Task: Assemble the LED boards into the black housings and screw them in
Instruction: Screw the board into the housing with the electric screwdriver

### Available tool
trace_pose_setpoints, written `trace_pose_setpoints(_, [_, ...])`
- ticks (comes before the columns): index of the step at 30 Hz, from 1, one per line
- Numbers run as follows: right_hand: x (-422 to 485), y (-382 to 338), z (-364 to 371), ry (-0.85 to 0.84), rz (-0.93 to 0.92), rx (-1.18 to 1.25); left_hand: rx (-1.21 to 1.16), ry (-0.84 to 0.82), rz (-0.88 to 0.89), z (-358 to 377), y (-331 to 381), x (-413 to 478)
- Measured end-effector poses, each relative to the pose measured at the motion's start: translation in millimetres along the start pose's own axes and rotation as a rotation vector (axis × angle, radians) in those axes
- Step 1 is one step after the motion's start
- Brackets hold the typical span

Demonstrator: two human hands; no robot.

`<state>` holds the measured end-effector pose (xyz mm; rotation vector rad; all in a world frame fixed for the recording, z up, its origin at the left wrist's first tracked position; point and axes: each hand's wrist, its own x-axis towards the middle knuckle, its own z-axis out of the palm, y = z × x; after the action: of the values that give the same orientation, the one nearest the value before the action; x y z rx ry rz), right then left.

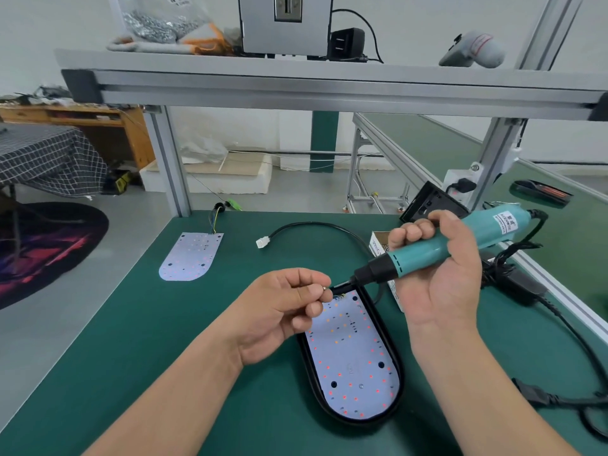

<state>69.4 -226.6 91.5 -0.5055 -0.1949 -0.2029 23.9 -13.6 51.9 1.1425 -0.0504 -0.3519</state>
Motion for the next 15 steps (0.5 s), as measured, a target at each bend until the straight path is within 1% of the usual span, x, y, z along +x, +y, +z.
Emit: trace_pose_setpoints(15, [-2.9,4.0,-2.3,-0.011,0.011,-0.057,0.037,-0.027,0.000,5.6,-4.1,-2.2])
